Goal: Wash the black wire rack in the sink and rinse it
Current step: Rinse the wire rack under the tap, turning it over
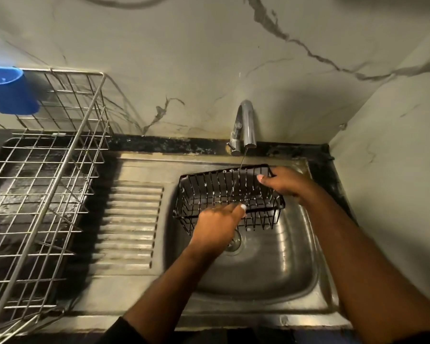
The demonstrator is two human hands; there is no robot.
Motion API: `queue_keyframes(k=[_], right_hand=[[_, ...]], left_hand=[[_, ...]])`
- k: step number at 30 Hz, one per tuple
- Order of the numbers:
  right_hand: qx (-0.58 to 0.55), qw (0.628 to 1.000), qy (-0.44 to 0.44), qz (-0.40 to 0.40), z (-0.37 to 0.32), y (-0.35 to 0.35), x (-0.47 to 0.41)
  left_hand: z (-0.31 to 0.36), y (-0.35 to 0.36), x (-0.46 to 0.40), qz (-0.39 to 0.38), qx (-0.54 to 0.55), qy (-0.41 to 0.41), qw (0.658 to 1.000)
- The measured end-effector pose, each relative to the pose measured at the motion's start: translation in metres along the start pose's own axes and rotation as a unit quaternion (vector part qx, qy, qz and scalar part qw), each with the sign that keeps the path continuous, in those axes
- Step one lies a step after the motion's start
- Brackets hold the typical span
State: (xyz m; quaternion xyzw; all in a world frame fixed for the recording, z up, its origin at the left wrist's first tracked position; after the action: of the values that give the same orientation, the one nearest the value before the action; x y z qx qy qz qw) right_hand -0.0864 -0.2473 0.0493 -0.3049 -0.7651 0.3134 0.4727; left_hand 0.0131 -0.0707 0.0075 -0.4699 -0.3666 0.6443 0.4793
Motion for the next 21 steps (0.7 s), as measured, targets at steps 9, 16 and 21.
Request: queue_keyframes(k=[9, 16, 21], right_hand=[[-0.312, 0.947, 0.070, 0.017, 0.036, 0.047, -0.028], [-0.051, 0.973, -0.080, 0.210, 0.023, 0.037, -0.007], [0.025, 0.956, -0.174, 0.236, 0.003, 0.030, 0.015]], left_hand=[[-0.014, 0.007, 0.014, 0.039, -0.019, 0.090, 0.995], [-0.028, 0.009, 0.018, -0.064, 0.212, -0.054, 0.974], [0.002, 0.007, -0.016, 0.037, 0.653, -0.335, 0.678]])
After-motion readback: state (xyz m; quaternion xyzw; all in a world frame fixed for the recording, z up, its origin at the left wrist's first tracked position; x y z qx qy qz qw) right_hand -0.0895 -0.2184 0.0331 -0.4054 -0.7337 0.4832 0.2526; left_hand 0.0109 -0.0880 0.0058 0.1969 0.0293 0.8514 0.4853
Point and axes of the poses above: each hand's wrist, its own x-axis away from the middle knuckle, its own y-axis out of the palm, z = x × y, the point moved 3 cm from there along -x, towards the middle knuckle, and after that the axes turned 3 degrees about x, right-handed, at the moved point
